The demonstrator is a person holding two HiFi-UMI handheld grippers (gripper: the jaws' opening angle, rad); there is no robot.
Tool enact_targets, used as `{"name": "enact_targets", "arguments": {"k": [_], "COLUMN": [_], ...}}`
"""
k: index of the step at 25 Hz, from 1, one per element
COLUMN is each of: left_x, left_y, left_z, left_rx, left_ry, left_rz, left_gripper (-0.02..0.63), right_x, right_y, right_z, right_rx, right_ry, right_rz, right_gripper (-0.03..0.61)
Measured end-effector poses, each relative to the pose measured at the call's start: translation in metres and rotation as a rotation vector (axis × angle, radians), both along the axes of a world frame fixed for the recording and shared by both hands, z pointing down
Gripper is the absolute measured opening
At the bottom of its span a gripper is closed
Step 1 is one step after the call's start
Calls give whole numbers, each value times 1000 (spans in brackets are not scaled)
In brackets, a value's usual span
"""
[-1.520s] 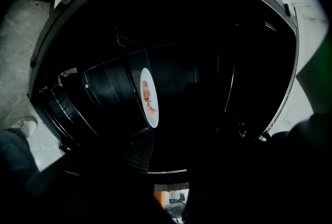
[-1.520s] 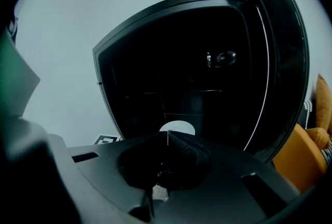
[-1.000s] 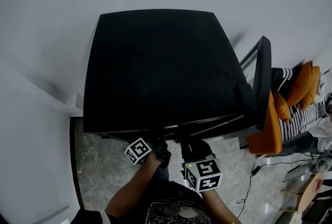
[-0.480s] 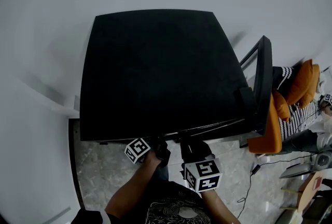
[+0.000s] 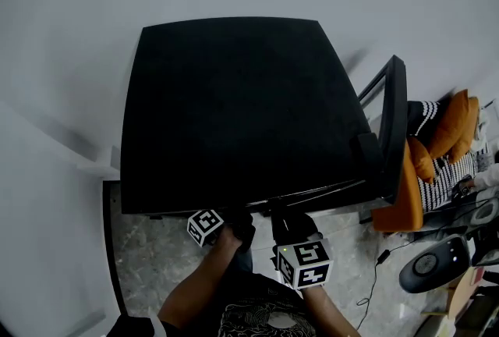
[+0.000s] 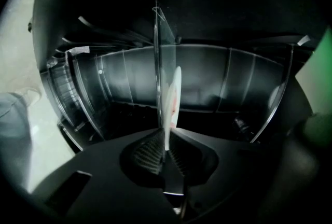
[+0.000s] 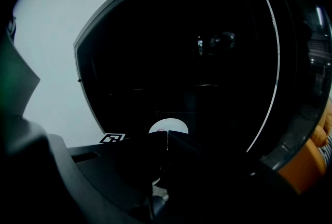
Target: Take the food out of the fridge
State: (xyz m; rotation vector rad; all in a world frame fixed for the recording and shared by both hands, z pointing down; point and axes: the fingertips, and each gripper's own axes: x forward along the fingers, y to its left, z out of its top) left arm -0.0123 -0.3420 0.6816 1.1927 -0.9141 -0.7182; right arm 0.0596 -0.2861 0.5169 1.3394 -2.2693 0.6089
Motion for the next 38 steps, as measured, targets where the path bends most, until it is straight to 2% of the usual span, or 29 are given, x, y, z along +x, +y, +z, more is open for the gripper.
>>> {"name": "enact_targets", "arguments": {"k": [1, 9, 16, 38], "left_x": [0, -4, -4, -2], "left_y": [0, 6, 24, 127], "left_z": [-1, -13, -35, -124], "left_rx": [4, 16, 64, 201], "left_ry": [-2, -2, -3, 19], "left_rz": [1, -5, -1, -18], "left_gripper": [26, 23, 23, 23], "right_x": [0, -1, -4, -1], "right_y": [1, 11, 31, 121], "right_z": [0, -4, -10, -34], "right_rx": [1, 5, 19, 68], "right_ry": [0, -7, -30, -67], "right_rz": [1, 5, 0, -25], "right_gripper": [21, 21, 21, 21]}}
